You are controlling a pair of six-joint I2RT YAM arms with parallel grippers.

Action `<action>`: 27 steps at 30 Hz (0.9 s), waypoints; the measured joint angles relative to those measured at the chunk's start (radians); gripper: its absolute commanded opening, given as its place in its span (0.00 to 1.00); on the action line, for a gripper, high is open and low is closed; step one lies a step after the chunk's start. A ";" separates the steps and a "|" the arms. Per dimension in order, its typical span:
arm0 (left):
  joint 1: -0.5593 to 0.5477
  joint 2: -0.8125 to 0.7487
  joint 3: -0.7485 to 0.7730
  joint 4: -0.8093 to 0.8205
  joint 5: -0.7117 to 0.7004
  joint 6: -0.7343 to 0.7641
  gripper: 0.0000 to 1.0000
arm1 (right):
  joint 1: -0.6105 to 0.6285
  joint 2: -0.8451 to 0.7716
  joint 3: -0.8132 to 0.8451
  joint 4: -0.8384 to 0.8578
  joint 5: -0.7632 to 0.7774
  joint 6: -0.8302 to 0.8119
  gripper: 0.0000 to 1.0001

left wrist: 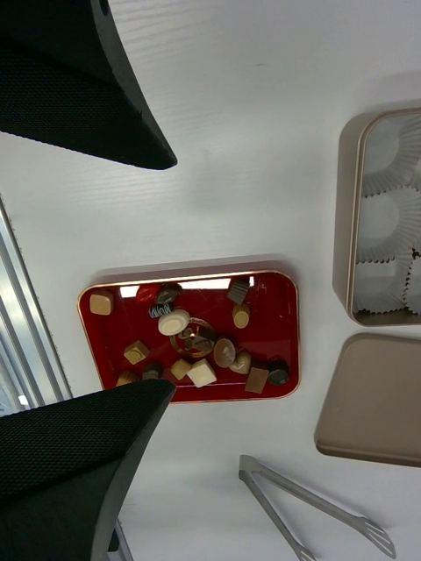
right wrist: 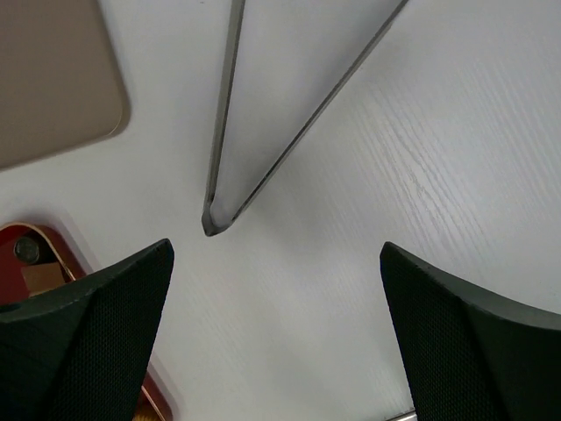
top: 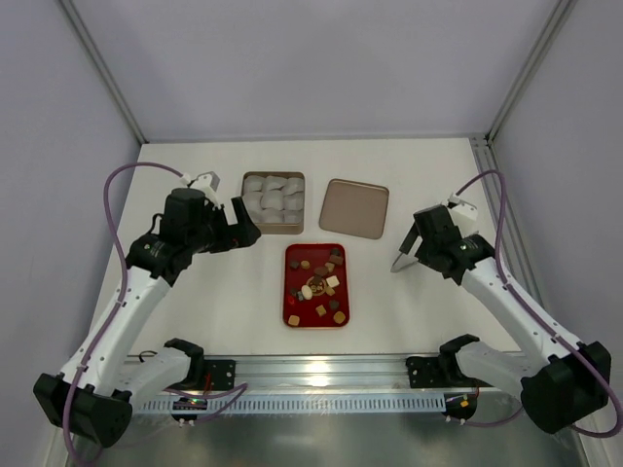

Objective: Pack the chocolate

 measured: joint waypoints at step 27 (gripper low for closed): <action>0.000 0.044 0.000 0.018 0.019 0.026 1.00 | -0.200 0.476 -0.023 0.311 -0.156 0.163 1.00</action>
